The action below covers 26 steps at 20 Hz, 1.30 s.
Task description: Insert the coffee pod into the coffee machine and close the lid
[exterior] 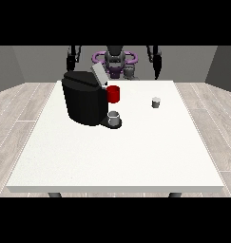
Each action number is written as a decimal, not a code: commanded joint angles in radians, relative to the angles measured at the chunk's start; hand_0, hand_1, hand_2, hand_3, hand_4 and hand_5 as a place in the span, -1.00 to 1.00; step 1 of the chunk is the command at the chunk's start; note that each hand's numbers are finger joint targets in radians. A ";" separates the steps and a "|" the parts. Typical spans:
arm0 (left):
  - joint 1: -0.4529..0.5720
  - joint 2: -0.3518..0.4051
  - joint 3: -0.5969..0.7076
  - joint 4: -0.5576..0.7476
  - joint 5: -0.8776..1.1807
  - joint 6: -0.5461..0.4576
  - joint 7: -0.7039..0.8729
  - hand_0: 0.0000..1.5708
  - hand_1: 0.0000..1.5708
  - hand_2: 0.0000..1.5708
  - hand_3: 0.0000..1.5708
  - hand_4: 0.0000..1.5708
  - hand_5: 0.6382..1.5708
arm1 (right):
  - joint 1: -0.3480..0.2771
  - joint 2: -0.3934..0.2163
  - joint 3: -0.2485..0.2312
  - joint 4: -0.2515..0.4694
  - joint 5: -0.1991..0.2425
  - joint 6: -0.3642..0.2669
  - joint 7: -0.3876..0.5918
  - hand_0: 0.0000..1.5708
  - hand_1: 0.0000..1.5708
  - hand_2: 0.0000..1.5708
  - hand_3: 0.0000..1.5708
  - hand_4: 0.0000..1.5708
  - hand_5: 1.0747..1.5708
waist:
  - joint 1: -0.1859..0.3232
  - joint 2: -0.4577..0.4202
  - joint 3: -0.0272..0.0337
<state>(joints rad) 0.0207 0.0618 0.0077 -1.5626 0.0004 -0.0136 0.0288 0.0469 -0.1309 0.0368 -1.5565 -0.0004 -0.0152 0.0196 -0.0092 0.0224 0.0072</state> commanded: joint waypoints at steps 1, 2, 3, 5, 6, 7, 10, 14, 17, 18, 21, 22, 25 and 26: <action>-0.050 0.027 0.049 0.069 0.029 -0.033 -0.030 -1.00 -1.00 -1.00 -1.00 -0.65 1.00 | 0.019 0.035 0.020 0.047 0.031 0.002 -0.054 -1.00 -1.00 -1.00 -1.00 -0.84 1.00 | -0.012 -0.020 -0.0073; -0.001 0.002 0.014 0.033 0.014 -0.028 -0.070 -1.00 -1.00 -1.00 -1.00 -0.65 1.00 | -0.044 0.000 -0.051 0.047 -0.035 0.028 0.000 -1.00 -1.00 -1.00 -1.00 -0.84 1.00 | 0.019 -0.028 -0.0073; -0.039 0.040 0.044 0.025 0.048 -0.074 -0.101 -1.00 -1.00 -1.00 -1.00 -0.65 1.00 | -0.045 -0.013 -0.049 0.037 -0.038 0.036 0.010 -1.00 -1.00 -1.00 -1.00 -0.84 1.00 | 0.013 -0.021 -0.0074; -0.095 0.067 0.099 0.025 0.100 -0.098 -0.108 -1.00 -1.00 -1.00 -1.00 -0.65 1.00 | -0.017 0.028 -0.007 0.027 -0.024 0.026 -0.013 -1.00 -1.00 -1.00 -1.00 -0.84 1.00 | -0.008 -0.027 -0.0074; -0.002 0.046 0.044 0.008 0.084 -0.137 -0.192 -1.00 -1.00 -1.00 -1.00 -0.65 1.00 | -0.015 -0.022 -0.071 0.053 -0.070 0.071 -0.044 -1.00 -1.00 -1.00 -1.00 -0.84 1.00 | 0.021 -0.046 -0.0073; -0.029 0.065 0.079 0.007 0.115 -0.146 -0.186 -1.00 -1.00 -1.00 -1.00 -0.65 1.00 | -0.029 0.081 -0.099 0.028 -0.027 -0.103 -0.117 -1.00 -1.00 -1.00 -1.00 -0.84 1.00 | 0.003 -0.056 -0.0074; 0.020 0.106 0.089 0.043 0.066 -0.151 -0.206 -1.00 -1.00 -1.00 -1.00 -0.69 1.00 | -0.014 0.091 -0.082 -0.049 -0.034 -0.113 -0.045 -1.00 -1.00 -1.00 -1.00 -0.88 1.00 | -0.012 -0.093 -0.0075; -0.049 0.165 0.088 0.067 -0.014 -0.153 -0.224 -1.00 -1.00 -1.00 -1.00 -0.73 1.00 | -0.033 0.074 -0.110 0.012 -0.038 -0.091 -0.134 -1.00 -1.00 -1.00 -1.00 -0.66 1.00 | -0.017 -0.032 -0.0071; -0.104 0.193 0.110 0.138 -0.051 -0.141 -0.232 -1.00 -1.00 -1.00 -1.00 -1.00 1.00 | -0.039 0.065 -0.118 0.020 -0.058 -0.061 -0.165 -1.00 -1.00 -1.00 -1.00 -0.80 1.00 | -0.043 0.000 -0.0072; -0.158 0.258 0.169 0.175 -0.031 -0.156 -0.214 -1.00 -1.00 -1.00 -1.00 -1.00 1.00 | -0.032 0.097 -0.063 0.002 -0.025 -0.069 -0.188 -1.00 -1.00 -1.00 -1.00 -0.77 1.00 | -0.071 0.027 -0.0073; -0.226 0.295 0.188 0.230 0.006 -0.205 -0.107 -1.00 -1.00 -1.00 -1.00 -1.00 1.00 | -0.052 0.111 -0.063 -0.016 -0.050 -0.072 -0.137 -1.00 -1.00 -1.00 -1.00 -0.79 1.00 | -0.092 0.027 -0.0073; -0.246 0.305 0.210 0.289 0.006 -0.209 -0.161 -1.00 -1.00 -1.00 -1.00 -1.00 1.00 | -0.092 0.101 -0.072 -0.018 -0.052 -0.075 -0.121 -1.00 -1.00 -1.00 -1.00 -0.76 1.00 | -0.093 0.064 -0.0076; -0.301 0.305 0.201 0.355 -0.020 -0.193 -0.118 -1.00 -1.00 -1.00 -1.00 -1.00 1.00 | -0.101 0.089 -0.057 -0.024 -0.029 -0.090 -0.122 -1.00 -1.00 -1.00 -1.00 -0.85 1.00 | -0.120 0.082 -0.0075; -0.284 0.301 0.179 0.384 -0.049 -0.203 -0.151 -1.00 -1.00 -1.00 -1.00 -1.00 1.00 | -0.100 0.128 -0.017 -0.038 -0.004 -0.124 -0.093 -1.00 -1.00 -1.00 -1.00 -0.70 1.00 | -0.106 0.074 -0.0076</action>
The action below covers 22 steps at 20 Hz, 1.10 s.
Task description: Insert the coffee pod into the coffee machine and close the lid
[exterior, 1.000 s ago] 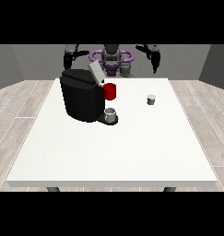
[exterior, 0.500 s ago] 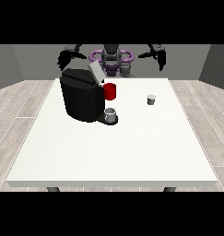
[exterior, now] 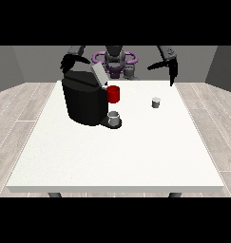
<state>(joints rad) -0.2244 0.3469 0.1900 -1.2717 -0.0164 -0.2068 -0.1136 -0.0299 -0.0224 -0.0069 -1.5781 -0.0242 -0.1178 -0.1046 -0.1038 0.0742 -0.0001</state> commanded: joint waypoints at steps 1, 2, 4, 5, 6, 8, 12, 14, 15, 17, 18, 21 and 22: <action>-0.002 0.024 -0.002 0.125 -0.055 -0.009 -0.071 -1.00 -1.00 -1.00 -1.00 -1.00 1.00 | 0.014 -0.031 0.001 -0.037 -0.041 0.070 0.002 -1.00 -1.00 -1.00 -1.00 -0.64 1.00 | -0.042 0.032 -0.0003; -0.080 0.033 0.002 0.141 -0.061 0.009 -0.023 -1.00 -1.00 -1.00 -1.00 -1.00 1.00 | -0.054 -0.023 -0.009 -0.011 -0.017 0.028 0.018 -1.00 -1.00 -1.00 -1.00 -0.64 1.00 | -0.038 0.067 -0.0002; -0.142 0.077 0.040 0.186 -0.022 -0.039 0.000 -1.00 -1.00 -1.00 -1.00 -1.00 1.00 | -0.109 0.007 -0.007 0.021 -0.004 -0.013 0.031 -1.00 -1.00 -1.00 -1.00 -0.67 1.00 | -0.011 0.099 -0.0002; -0.130 0.070 0.037 0.217 -0.031 -0.036 0.028 -1.00 -1.00 -1.00 -1.00 -1.00 1.00 | -0.040 -0.004 0.000 0.021 0.002 0.004 0.025 -1.00 -1.00 -1.00 -1.00 -0.57 1.00 | -0.020 0.046 -0.0001; -0.125 0.064 0.037 0.268 -0.066 -0.002 -0.052 -1.00 -1.00 -1.00 -1.00 -1.00 1.00 | -0.070 -0.026 -0.007 -0.009 -0.018 0.029 0.058 -1.00 -1.00 -1.00 -1.00 -0.58 1.00 | -0.038 0.083 -0.0004; -0.167 0.047 0.006 0.280 -0.103 0.022 -0.055 -1.00 -1.00 -1.00 -1.00 -1.00 1.00 | -0.124 0.021 0.029 0.028 0.033 -0.033 0.049 -1.00 -1.00 -1.00 -1.00 -0.55 1.00 | -0.021 0.116 -0.0004; -0.218 0.069 -0.001 0.350 -0.148 0.042 -0.037 -1.00 -1.00 -1.00 -1.00 -1.00 1.00 | -0.183 -0.015 -0.019 0.054 0.019 -0.043 0.120 -1.00 -1.00 -1.00 -1.00 -0.53 1.00 | -0.020 0.118 -0.0003; -0.222 0.077 -0.008 0.388 -0.160 0.026 -0.040 -1.00 -1.00 -1.00 -1.00 -1.00 1.00 | -0.119 -0.004 0.001 0.083 0.027 -0.020 0.044 -1.00 -1.00 -1.00 -1.00 -0.53 1.00 | -0.036 0.120 -0.0001; -0.272 0.085 -0.007 0.406 -0.174 0.043 -0.054 -1.00 -1.00 -1.00 -1.00 -1.00 1.00 | -0.182 0.017 0.010 0.083 0.032 -0.042 0.059 -1.00 -1.00 -1.00 -1.00 -0.50 1.00 | -0.037 0.157 -0.0002; -0.247 0.089 -0.036 0.417 -0.210 0.032 -0.078 -1.00 -1.00 -0.86 -1.00 -1.00 1.00 | -0.178 -0.023 -0.029 0.117 0.029 -0.034 0.071 -1.00 -1.00 -1.00 -1.00 -0.45 1.00 | -0.018 0.136 -0.0001; -0.251 0.068 -0.060 0.424 -0.225 0.025 -0.037 -1.00 -1.00 -0.75 -1.00 -1.00 1.00 | -0.177 -0.001 -0.010 0.120 0.046 -0.056 0.086 -1.00 -1.00 -1.00 -1.00 -0.46 1.00 | -0.007 0.089 0.0000; -0.251 0.040 -0.086 0.444 -0.274 0.073 -0.049 -0.87 -0.87 -0.36 -1.00 -1.00 1.00 | -0.161 -0.005 -0.024 0.172 0.043 -0.048 0.044 -1.00 -1.00 -1.00 -1.00 -0.46 1.00 | -0.002 0.088 0.0002; -0.277 0.037 -0.066 0.479 -0.276 0.104 -0.073 -0.72 -0.72 -0.33 -0.72 -1.00 1.00 | -0.203 -0.017 -0.047 0.176 0.030 -0.049 0.054 -1.00 -1.00 -1.00 -1.00 -0.48 1.00 | -0.007 0.117 0.0000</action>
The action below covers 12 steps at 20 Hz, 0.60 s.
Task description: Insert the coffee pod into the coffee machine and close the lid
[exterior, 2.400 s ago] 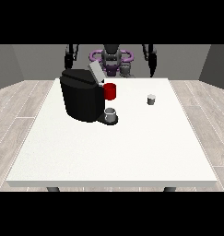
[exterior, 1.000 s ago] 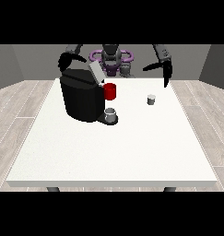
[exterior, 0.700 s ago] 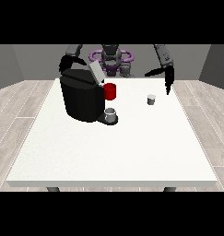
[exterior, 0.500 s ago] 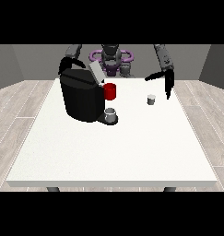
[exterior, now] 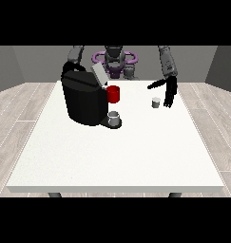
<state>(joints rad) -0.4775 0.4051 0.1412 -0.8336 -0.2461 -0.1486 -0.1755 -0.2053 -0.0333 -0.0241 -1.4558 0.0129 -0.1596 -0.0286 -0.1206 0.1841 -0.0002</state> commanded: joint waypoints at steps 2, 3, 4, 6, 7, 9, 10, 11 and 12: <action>-0.028 0.043 0.002 0.078 -0.033 -0.032 0.015 -0.18 -0.18 -0.09 -0.56 -1.00 1.00 | -0.015 -0.024 -0.028 0.040 0.001 0.001 0.014 -1.00 -1.00 -1.00 -1.00 -0.55 1.00 | 0.014 -0.023 0.0001; -0.061 0.036 0.018 0.130 -0.030 -0.021 0.017 -0.11 -0.11 -0.01 -0.45 -1.00 1.00 | -0.020 0.005 0.024 -0.024 0.035 -0.032 0.095 -1.00 -1.00 -1.00 -1.00 -0.50 1.00 | -0.014 -0.031 -0.0002; -0.051 0.028 0.004 0.132 -0.072 0.054 -0.019 0.03 0.03 0.08 -0.36 -1.00 1.00 | -0.029 -0.008 0.008 -0.002 0.022 -0.011 0.043 -1.00 -1.00 -1.00 -1.00 -0.46 1.00 | -0.027 0.028 -0.0002; -0.011 0.007 -0.050 0.112 -0.117 0.049 -0.009 -0.22 -0.22 -0.06 -0.39 -1.00 1.00 | -0.009 -0.012 -0.027 0.036 0.002 -0.011 0.011 -1.00 -1.00 -1.00 -1.00 -0.51 1.00 | 0.002 -0.023 0.0002; -0.018 0.048 -0.052 0.112 -0.141 0.063 -0.046 -0.10 -0.10 -0.01 -0.38 -1.00 1.00 | 0.001 -0.012 -0.018 0.048 0.000 0.011 -0.048 -1.00 -1.00 -1.00 -1.00 -0.45 1.00 | -0.006 0.024 0.0003; -0.038 0.052 -0.043 0.168 -0.155 0.073 -0.017 -0.26 -0.26 -0.08 -0.40 -1.00 1.00 | 0.029 -0.002 0.018 -0.001 0.000 0.027 0.007 -1.00 -1.00 -1.00 -1.00 -0.41 1.00 | -0.042 -0.011 -0.0001; -0.053 0.066 -0.037 0.179 -0.158 0.080 -0.067 -0.24 -0.24 -0.09 -0.40 -1.00 1.00 | 0.023 -0.010 0.005 0.019 -0.005 0.040 -0.063 -1.00 -1.00 -1.00 -1.00 -0.42 1.00 | -0.052 0.052 -0.0001; -0.052 0.075 -0.046 0.206 -0.175 0.075 -0.090 -0.28 -0.28 -0.11 -0.47 -1.00 1.00 | 0.017 0.031 0.049 -0.016 0.030 -0.015 0.001 -1.00 -1.00 -1.00 -1.00 -0.45 1.00 | -0.045 0.042 -0.0005; -0.063 0.048 -0.078 0.180 -0.203 0.086 -0.053 -0.32 -0.32 -0.12 -0.44 -1.00 1.00 | -0.022 0.008 0.009 0.015 0.016 -0.012 0.030 -1.00 -1.00 -1.00 -1.00 -0.39 1.00 | -0.024 0.008 -0.0001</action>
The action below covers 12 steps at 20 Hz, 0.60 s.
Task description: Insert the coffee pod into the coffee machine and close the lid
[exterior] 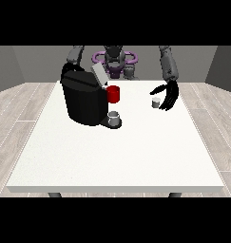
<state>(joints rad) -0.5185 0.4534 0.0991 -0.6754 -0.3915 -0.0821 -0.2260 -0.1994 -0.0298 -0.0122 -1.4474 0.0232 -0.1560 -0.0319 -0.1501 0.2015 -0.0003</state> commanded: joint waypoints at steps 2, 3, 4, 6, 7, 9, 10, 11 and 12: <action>-0.025 -0.016 -0.042 0.030 -0.083 0.065 -0.026 -0.23 -0.23 -0.05 -0.38 -1.00 1.00 | -0.047 -0.018 -0.023 0.024 -0.013 0.001 0.031 -1.00 -1.00 -1.00 -1.00 -0.34 1.00 | 0.015 -0.001 0.0000; -0.058 -0.028 -0.052 -0.011 -0.087 0.068 0.001 -0.18 -0.18 0.00 -0.33 -1.00 1.00 | -0.067 -0.024 -0.047 0.098 0.001 -0.012 -0.037 -1.00 -1.00 -1.00 -1.00 -0.33 1.00 | 0.039 0.011 0.0004; -0.044 -0.015 -0.034 0.051 -0.101 0.110 -0.052 -0.14 -0.14 0.03 -0.30 -1.00 1.00 | -0.064 0.004 -0.020 0.029 -0.002 -0.030 0.018 -1.00 -1.00 -1.00 -1.00 -0.38 1.00 | 0.011 0.026 -0.0002; -0.058 -0.017 -0.008 0.080 -0.100 0.161 -0.077 -0.08 -0.08 0.08 -0.21 -0.81 1.00 | -0.054 -0.007 -0.010 -0.007 -0.004 -0.013 0.036 -1.00 -1.00 -1.00 -1.00 -0.33 1.00 | -0.009 0.028 -0.0004; -0.046 -0.037 -0.025 0.055 -0.116 0.189 -0.072 -0.08 -0.08 0.10 -0.17 -0.71 1.00 | -0.017 0.019 -0.010 0.044 0.000 -0.026 -0.024 -1.00 -1.00 -1.00 -1.00 -0.34 1.00 | 0.010 0.016 0.0000; -0.079 0.034 0.031 0.102 -0.082 0.155 -0.132 -0.01 -0.01 0.17 -0.12 -0.55 1.00 | -0.041 -0.031 -0.042 0.010 -0.034 0.024 -0.033 -1.00 -1.00 -1.00 -1.00 -0.36 1.00 | -0.011 0.064 -0.0003; -0.070 -0.019 0.010 0.112 -0.104 0.191 -0.109 0.07 0.07 0.24 -0.06 -0.50 1.00 | -0.004 -0.013 -0.026 0.004 -0.035 0.022 -0.021 -1.00 -1.00 -1.00 -1.00 -0.37 1.00 | -0.020 0.024 -0.0002; -0.059 -0.032 -0.010 0.103 -0.127 0.208 -0.104 0.05 0.05 0.24 -0.06 -0.50 1.00 | -0.039 0.004 -0.040 0.031 -0.039 -0.005 -0.019 -1.00 -1.00 -1.00 -1.00 -0.36 1.00 | 0.011 0.014 0.0000; -0.084 0.000 0.010 0.140 -0.129 0.217 -0.094 0.06 0.06 0.24 -0.05 -0.52 1.00 | 0.020 0.021 0.017 -0.025 -0.016 0.008 -0.021 -1.00 -1.00 -1.00 -1.00 -0.35 1.00 | -0.042 0.025 -0.0003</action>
<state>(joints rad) -0.5763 0.4431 0.0973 -0.5820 -0.4972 0.0904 -0.3126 -0.2092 -0.0274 -0.0234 -1.4413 0.0034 -0.1514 -0.0487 -0.1627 0.2210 0.0000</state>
